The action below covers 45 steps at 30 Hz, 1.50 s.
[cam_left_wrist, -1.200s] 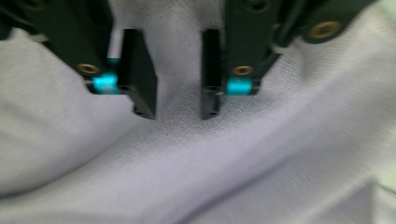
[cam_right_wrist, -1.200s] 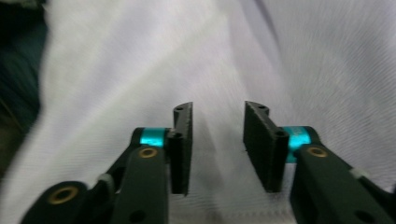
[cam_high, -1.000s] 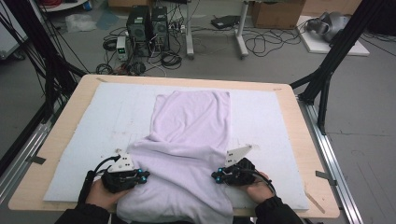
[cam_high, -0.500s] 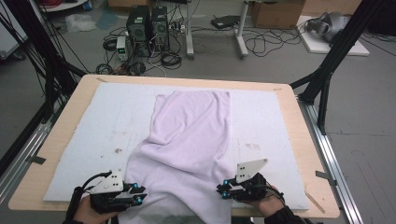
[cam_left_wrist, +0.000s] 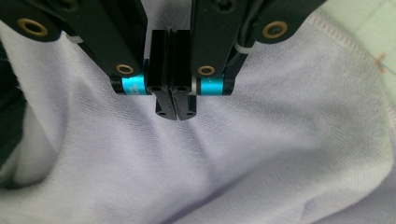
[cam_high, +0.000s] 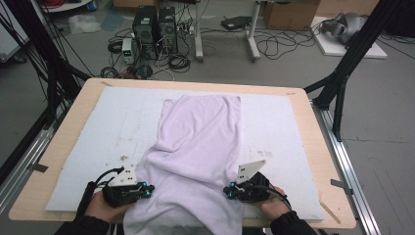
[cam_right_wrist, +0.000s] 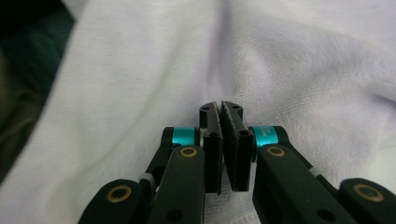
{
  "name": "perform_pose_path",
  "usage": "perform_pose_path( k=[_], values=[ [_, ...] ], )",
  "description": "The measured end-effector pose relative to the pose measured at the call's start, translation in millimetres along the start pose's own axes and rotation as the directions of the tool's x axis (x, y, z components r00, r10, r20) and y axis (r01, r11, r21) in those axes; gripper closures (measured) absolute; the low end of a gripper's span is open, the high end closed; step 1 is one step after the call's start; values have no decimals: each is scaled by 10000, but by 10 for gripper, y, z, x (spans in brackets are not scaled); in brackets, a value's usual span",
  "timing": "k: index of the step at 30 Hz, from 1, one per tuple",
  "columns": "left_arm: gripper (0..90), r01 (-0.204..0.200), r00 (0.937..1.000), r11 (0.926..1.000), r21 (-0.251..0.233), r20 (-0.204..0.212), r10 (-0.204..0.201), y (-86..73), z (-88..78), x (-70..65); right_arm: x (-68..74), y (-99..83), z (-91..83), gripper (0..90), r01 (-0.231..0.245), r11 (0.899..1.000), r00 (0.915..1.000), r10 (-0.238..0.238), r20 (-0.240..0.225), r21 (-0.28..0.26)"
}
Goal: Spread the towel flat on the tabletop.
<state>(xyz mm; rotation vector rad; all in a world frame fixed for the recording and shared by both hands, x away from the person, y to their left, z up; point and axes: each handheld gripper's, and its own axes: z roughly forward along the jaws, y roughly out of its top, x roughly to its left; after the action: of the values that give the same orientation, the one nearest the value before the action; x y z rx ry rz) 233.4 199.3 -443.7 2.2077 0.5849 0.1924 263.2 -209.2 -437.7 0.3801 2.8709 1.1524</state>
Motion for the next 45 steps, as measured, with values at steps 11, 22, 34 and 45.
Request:
perform_pose_path(
  k=[11, 22, 34, 45],
  values=[
    [658, -303, 9995, 9982, -526, -41, 302, 13, -218, -132, 140, -66, -330, 718, -278, 9927, 9994, 298, 154, -1171],
    [872, 20, 9991, 9998, 185, -435, -12, -17, -44, -26, 16, -83, -72, 784, -206, 9997, 9986, 200, 487, 116],
    [692, 55, 9993, 9994, -338, -363, -67, 51, -175, -50, -118, -136, -328, 758, -922, 9925, 9851, 1026, 1377, -798],
    [680, 599, 9941, 9967, -551, -875, -646, 163, 10, 226, -319, -161, -193, 877, -1291, 9916, 9832, 1295, 1288, -114]
  ],
)
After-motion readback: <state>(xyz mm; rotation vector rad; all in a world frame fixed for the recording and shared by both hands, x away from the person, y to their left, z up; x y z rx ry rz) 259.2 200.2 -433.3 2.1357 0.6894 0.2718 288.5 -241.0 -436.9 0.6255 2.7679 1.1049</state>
